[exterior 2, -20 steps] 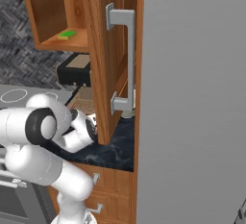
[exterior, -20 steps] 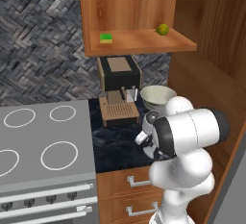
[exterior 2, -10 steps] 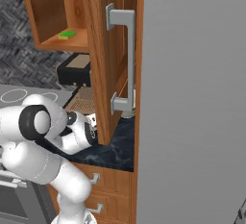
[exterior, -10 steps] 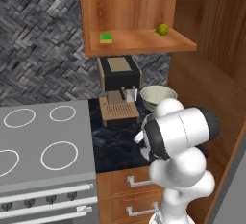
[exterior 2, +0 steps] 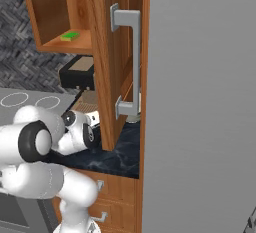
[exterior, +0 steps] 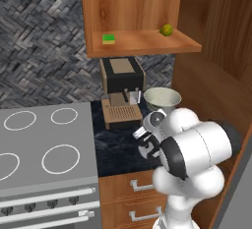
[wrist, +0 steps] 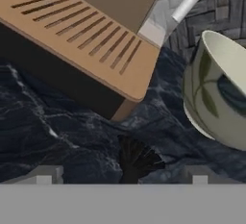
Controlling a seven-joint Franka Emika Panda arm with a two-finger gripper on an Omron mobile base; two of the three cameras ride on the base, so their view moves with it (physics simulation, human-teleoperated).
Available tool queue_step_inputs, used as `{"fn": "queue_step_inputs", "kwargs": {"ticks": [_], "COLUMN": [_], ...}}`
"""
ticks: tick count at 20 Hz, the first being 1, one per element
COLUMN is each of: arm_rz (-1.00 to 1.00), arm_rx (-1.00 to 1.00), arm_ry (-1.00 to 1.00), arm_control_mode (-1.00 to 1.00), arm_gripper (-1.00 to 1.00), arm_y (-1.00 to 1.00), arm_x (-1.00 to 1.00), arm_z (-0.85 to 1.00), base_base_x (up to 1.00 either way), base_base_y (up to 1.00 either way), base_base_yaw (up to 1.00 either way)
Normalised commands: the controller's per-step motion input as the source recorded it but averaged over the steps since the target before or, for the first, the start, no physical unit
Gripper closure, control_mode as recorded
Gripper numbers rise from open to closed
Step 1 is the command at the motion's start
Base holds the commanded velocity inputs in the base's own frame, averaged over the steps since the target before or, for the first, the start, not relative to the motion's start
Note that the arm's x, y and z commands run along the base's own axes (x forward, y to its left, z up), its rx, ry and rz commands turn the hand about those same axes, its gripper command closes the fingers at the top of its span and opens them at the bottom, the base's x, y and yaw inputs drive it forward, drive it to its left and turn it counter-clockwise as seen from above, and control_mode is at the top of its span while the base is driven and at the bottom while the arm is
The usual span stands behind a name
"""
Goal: Pick the dish brush and sponge from the cabinet and place them on the counter.
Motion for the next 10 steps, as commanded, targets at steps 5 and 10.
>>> {"fn": "queue_step_inputs", "kwargs": {"ticks": [5,10], "arm_rz": [0.0,0.0], "arm_rx": [0.06,0.04], "arm_ry": [0.0,-0.02], "arm_control_mode": [-1.0,-1.0], "arm_gripper": [-1.0,-1.0], "arm_y": [-0.06,-0.01], "arm_x": [-0.24,-0.2], "arm_z": [0.56,0.51], "base_base_x": [0.0,0.0], "base_base_y": [0.0,0.0], "base_base_yaw": [0.0,0.0]}}
